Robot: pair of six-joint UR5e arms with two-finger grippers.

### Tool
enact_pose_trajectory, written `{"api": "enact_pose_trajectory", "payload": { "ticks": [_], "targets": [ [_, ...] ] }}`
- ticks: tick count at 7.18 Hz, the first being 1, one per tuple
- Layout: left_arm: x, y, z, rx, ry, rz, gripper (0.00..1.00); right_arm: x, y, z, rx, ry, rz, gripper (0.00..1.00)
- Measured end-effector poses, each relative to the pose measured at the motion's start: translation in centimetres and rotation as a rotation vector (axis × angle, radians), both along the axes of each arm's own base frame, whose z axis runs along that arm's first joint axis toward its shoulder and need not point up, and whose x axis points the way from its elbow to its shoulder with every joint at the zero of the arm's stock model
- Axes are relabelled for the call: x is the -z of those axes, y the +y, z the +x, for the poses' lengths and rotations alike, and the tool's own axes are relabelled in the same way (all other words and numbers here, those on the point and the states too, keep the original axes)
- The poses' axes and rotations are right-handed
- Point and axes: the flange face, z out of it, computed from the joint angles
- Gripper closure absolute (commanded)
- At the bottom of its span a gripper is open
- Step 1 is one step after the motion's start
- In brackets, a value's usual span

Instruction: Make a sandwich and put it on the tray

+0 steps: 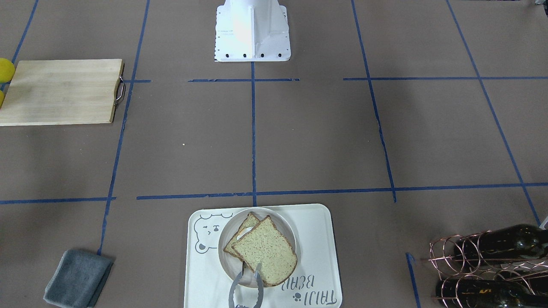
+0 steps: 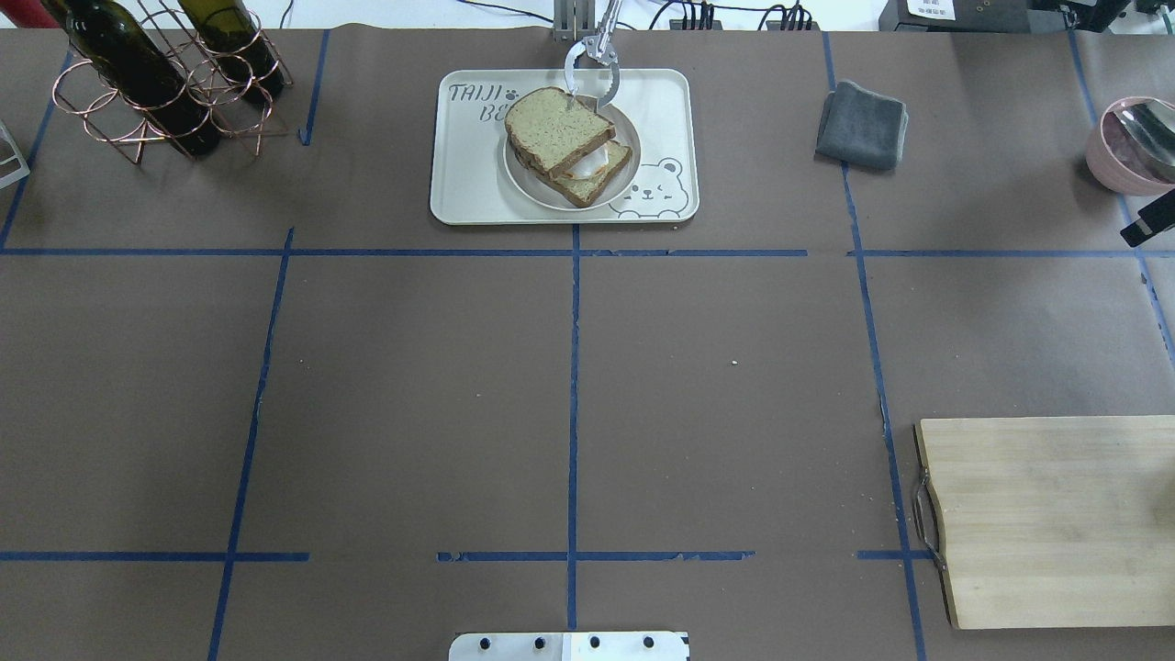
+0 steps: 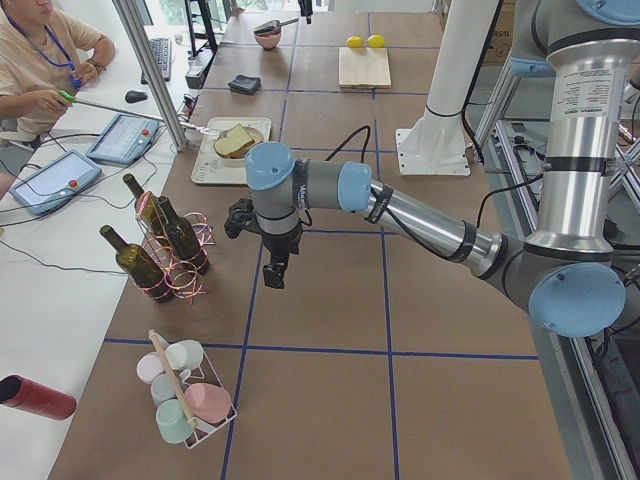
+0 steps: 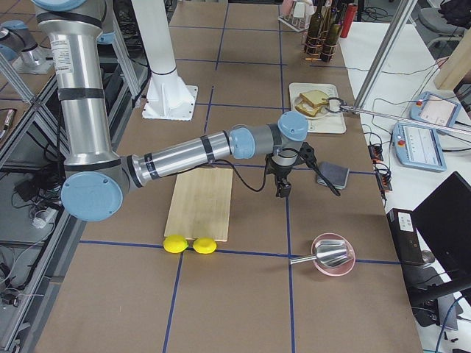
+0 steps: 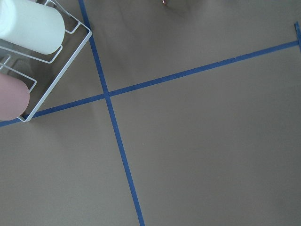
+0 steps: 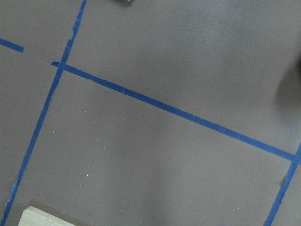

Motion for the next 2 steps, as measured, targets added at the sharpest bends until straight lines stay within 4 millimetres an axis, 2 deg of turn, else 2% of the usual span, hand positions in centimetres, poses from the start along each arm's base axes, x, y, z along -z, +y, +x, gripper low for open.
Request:
{"api": "enact_pose_trajectory", "payload": {
  "ticks": [2],
  "targets": [
    [0.00, 0.00, 0.00, 0.000, 0.000, 0.000, 0.00, 0.54, -0.18, -0.05, -0.001, -0.012, 0.047, 0.00]
  ]
}}
